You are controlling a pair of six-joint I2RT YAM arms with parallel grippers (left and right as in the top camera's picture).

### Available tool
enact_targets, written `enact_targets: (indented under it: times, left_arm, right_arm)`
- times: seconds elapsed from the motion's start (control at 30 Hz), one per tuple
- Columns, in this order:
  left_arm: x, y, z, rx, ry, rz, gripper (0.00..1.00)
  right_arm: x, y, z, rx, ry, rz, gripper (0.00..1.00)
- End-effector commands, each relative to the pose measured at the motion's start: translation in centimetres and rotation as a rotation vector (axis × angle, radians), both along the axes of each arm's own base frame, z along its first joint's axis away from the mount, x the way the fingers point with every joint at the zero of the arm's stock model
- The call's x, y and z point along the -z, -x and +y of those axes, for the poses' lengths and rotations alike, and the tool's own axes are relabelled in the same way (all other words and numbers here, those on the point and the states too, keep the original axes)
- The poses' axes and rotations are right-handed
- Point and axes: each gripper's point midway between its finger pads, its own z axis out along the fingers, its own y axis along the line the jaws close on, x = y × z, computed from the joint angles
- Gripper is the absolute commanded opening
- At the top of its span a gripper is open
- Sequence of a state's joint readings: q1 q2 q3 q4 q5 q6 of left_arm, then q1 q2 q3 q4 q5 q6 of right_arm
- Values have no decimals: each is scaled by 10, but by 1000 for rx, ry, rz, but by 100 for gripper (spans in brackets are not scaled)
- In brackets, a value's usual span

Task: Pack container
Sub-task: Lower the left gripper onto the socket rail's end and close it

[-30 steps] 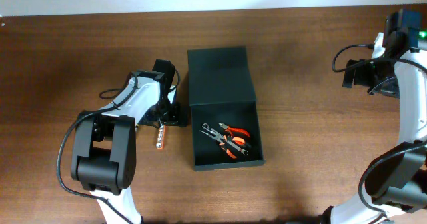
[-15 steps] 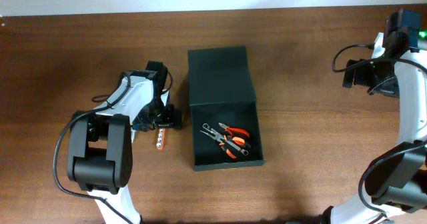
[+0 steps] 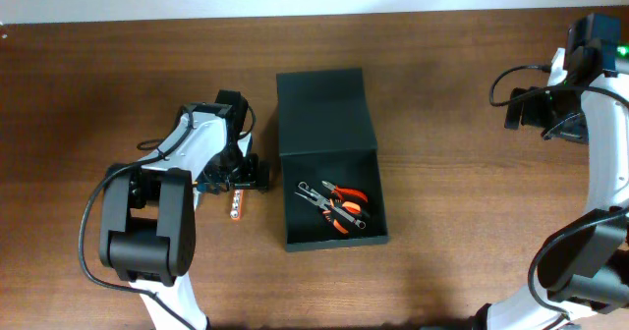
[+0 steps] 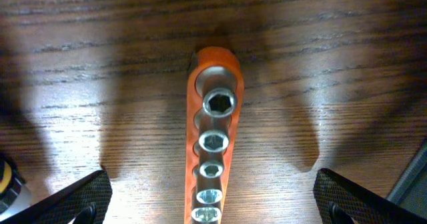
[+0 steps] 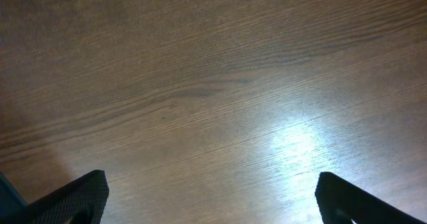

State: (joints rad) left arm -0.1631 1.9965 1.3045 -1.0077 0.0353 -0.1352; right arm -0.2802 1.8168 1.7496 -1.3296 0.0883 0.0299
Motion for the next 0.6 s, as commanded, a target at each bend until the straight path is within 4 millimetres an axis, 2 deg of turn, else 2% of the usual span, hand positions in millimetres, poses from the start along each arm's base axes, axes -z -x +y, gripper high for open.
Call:
enact_targets:
  times: [0.0,0.23,0.57]
  left_arm:
    - [2,-4,6,22,-31,-11,99]
    - [2,-7,9,23,-45,-23,99]
    - [8,14,11,20,-48,22,99]
  right_arm:
    - [-1,0,-1,14,1,-6,99]
    - [-1,0,-1,14,1,-6,99]
    - [-1,0,-1,14,1,-6,99]
